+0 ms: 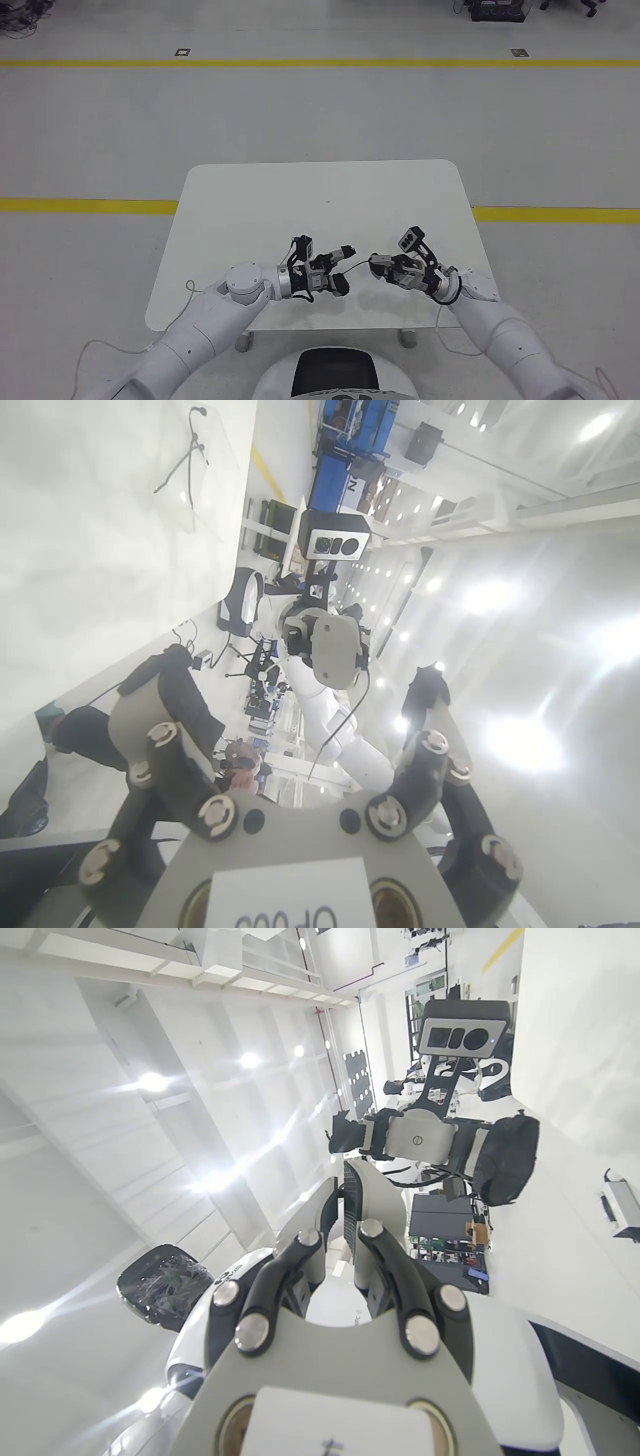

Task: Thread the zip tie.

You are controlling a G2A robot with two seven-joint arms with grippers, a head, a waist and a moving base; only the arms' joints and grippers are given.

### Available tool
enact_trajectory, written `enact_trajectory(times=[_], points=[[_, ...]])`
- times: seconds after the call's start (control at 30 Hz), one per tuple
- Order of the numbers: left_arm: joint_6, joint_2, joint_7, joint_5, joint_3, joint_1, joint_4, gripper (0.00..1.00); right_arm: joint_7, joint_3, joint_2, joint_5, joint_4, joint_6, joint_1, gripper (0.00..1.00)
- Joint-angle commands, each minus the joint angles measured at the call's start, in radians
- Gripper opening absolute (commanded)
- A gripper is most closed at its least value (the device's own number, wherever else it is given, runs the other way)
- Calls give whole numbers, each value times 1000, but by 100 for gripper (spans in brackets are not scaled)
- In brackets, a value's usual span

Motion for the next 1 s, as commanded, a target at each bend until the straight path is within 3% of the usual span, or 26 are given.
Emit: enact_trajectory(times=[0.0,0.97], points=[[1,-1,-11,-15,1,5,-7,100,-12,2,0,-4,-12,7,-6,0],[-1,-15,-66,-55,20,-10,27,100,-1,0,-31,3,14,15,-4,0]])
